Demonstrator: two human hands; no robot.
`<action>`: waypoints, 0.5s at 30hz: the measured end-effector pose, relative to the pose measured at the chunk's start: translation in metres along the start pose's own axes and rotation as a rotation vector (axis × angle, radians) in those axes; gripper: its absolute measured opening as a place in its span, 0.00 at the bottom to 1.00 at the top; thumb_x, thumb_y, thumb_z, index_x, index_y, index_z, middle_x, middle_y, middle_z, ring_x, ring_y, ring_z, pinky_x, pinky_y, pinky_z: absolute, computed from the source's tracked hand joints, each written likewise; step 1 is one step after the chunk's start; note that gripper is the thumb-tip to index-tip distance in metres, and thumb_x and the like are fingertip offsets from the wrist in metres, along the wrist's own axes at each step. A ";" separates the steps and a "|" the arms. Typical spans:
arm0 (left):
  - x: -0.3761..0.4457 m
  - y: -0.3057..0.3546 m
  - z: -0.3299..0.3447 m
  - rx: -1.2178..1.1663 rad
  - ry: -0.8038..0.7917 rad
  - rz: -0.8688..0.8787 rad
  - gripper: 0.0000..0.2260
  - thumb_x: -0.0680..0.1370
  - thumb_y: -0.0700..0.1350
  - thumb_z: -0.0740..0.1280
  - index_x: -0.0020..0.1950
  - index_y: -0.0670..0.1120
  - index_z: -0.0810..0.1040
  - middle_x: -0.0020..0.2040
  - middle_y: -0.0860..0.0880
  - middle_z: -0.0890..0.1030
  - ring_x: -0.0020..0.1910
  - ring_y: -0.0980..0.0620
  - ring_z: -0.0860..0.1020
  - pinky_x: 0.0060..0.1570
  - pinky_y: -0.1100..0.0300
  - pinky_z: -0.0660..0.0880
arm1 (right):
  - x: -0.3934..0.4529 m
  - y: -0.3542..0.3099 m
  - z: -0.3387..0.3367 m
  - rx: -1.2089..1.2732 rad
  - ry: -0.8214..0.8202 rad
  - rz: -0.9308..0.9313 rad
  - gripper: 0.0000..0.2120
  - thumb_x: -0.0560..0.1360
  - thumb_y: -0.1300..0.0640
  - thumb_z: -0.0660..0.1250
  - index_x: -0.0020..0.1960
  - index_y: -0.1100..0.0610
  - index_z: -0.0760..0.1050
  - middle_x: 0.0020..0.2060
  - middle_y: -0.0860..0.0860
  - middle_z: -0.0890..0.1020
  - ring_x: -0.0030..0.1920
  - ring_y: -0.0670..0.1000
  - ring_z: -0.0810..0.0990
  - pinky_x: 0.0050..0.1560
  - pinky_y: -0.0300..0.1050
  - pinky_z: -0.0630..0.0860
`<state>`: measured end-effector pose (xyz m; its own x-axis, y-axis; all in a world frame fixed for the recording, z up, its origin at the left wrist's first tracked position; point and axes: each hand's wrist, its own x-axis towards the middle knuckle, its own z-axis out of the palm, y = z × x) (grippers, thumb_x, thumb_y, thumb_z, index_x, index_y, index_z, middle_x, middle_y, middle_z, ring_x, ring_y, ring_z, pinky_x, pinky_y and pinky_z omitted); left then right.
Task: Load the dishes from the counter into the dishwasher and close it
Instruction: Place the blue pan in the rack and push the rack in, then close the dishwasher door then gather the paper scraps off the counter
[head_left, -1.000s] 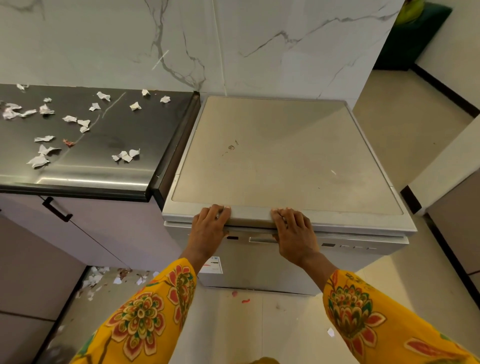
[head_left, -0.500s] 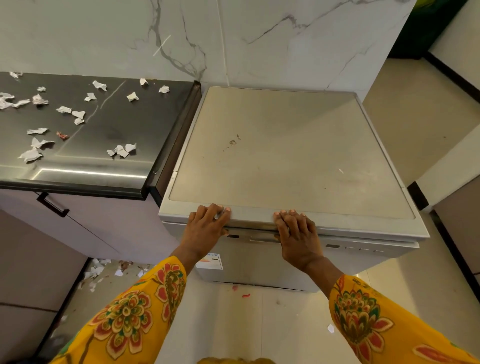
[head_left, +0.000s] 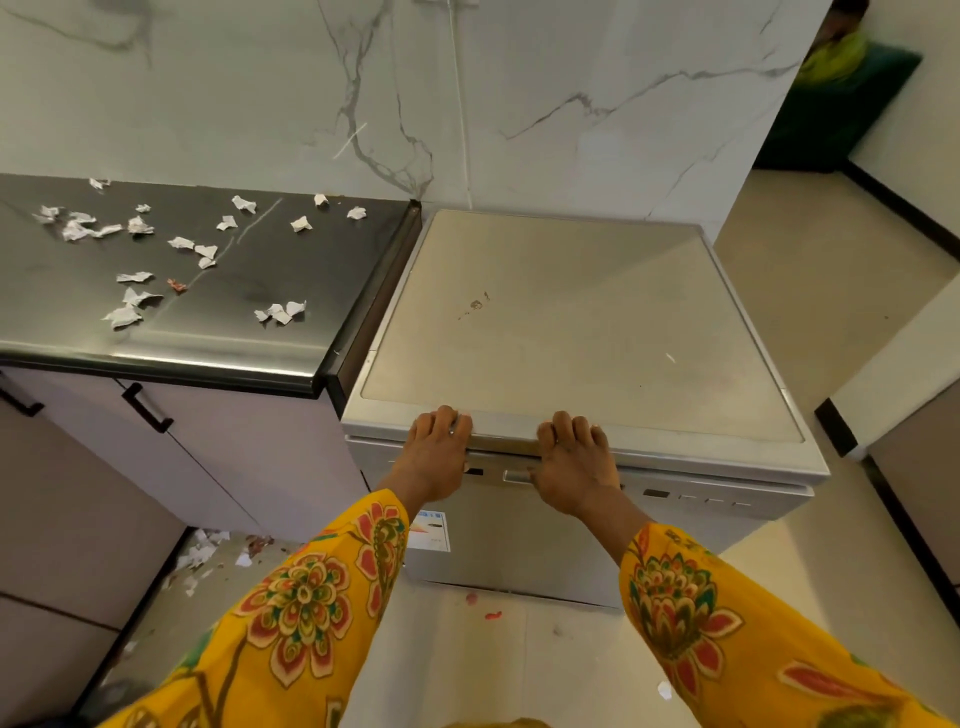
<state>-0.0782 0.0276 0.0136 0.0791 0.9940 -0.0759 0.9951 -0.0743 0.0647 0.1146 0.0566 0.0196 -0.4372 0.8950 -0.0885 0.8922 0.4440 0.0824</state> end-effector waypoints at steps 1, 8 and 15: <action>-0.001 0.001 -0.002 -0.036 -0.055 -0.018 0.27 0.79 0.49 0.60 0.74 0.45 0.54 0.72 0.43 0.56 0.71 0.41 0.57 0.72 0.47 0.52 | 0.001 -0.003 -0.006 0.025 -0.023 0.016 0.25 0.77 0.42 0.56 0.67 0.57 0.60 0.65 0.55 0.60 0.65 0.58 0.61 0.67 0.53 0.60; -0.005 0.002 -0.026 -0.123 -0.108 -0.135 0.28 0.82 0.57 0.44 0.78 0.47 0.39 0.78 0.49 0.41 0.76 0.46 0.37 0.71 0.41 0.34 | 0.024 -0.015 -0.053 0.156 -0.175 0.093 0.28 0.79 0.39 0.51 0.70 0.58 0.63 0.68 0.57 0.65 0.66 0.58 0.66 0.61 0.53 0.68; -0.002 -0.016 -0.058 -0.063 0.099 -0.205 0.29 0.83 0.55 0.44 0.76 0.45 0.32 0.76 0.47 0.32 0.75 0.47 0.32 0.70 0.45 0.33 | 0.043 -0.027 -0.077 0.218 -0.148 0.087 0.28 0.80 0.40 0.47 0.68 0.58 0.66 0.65 0.56 0.71 0.63 0.58 0.71 0.60 0.54 0.70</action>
<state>-0.0973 0.0310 0.0707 -0.1337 0.9910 0.0034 0.9839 0.1323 0.1203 0.0630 0.0863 0.0898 -0.3506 0.9062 -0.2363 0.9361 0.3312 -0.1184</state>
